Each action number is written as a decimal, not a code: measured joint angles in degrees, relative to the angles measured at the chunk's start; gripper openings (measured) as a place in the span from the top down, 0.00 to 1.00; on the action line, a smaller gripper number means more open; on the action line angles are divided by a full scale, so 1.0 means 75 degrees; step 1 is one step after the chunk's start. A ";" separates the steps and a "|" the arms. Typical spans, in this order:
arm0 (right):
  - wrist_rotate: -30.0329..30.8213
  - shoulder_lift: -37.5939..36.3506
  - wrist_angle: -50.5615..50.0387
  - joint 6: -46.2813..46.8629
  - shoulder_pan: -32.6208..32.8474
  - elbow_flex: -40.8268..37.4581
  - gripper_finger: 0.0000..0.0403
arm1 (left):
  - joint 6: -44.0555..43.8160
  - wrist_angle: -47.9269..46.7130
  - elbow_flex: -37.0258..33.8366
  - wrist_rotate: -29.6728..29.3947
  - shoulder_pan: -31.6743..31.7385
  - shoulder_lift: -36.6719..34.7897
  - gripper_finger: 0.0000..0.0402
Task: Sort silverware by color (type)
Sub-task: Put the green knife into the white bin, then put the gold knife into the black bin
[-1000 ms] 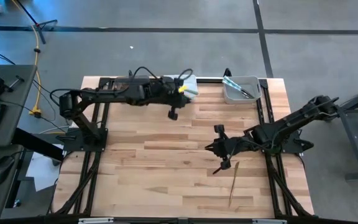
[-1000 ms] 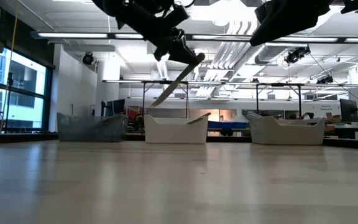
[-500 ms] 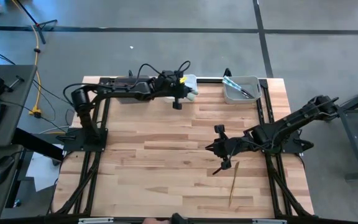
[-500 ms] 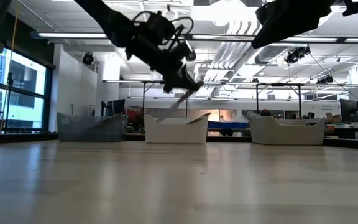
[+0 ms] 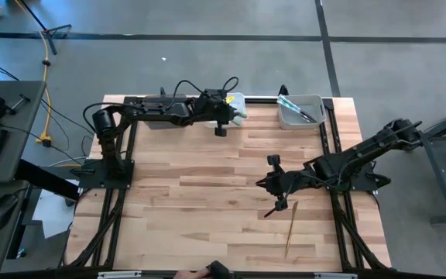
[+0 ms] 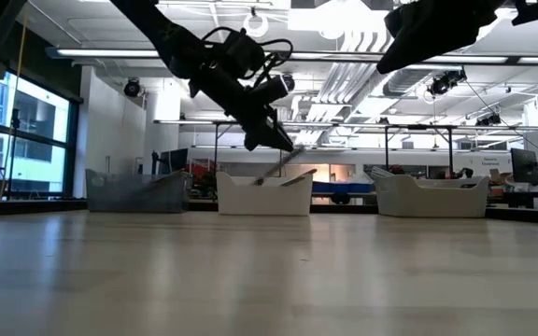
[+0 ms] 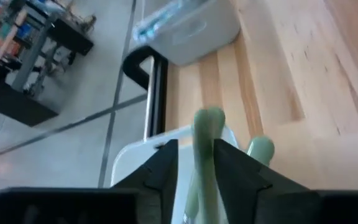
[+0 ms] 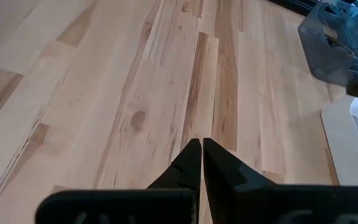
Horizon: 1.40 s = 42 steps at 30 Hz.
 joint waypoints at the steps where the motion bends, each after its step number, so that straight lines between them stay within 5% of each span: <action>1: 0.0037 0.0000 -0.0008 0.0064 0.0000 0.0000 1.00 | 0.0009 -0.0085 0.0000 -0.0044 0.0000 0.0000 0.76; 6: 0.0093 0.0000 -0.0201 0.0340 0.0005 0.0000 1.00 | -0.0079 0.0082 0.0012 -0.0445 -0.0058 -0.0122 0.76; 13: 0.0099 0.0000 -0.0408 0.0742 0.0006 0.0000 1.00 | -0.0894 0.0200 -0.0207 -0.0094 -0.0143 -0.0114 0.94; 31: -0.0664 0.1465 -0.0886 0.2683 0.0647 0.0006 1.00 | -0.3141 0.3326 -0.4025 -0.0132 -0.2273 -0.2735 1.00; 42: -0.1505 0.1664 -0.1602 0.4368 0.1900 0.0020 0.72 | -0.3399 0.3908 -0.5061 -0.1375 -0.3661 -0.3314 1.00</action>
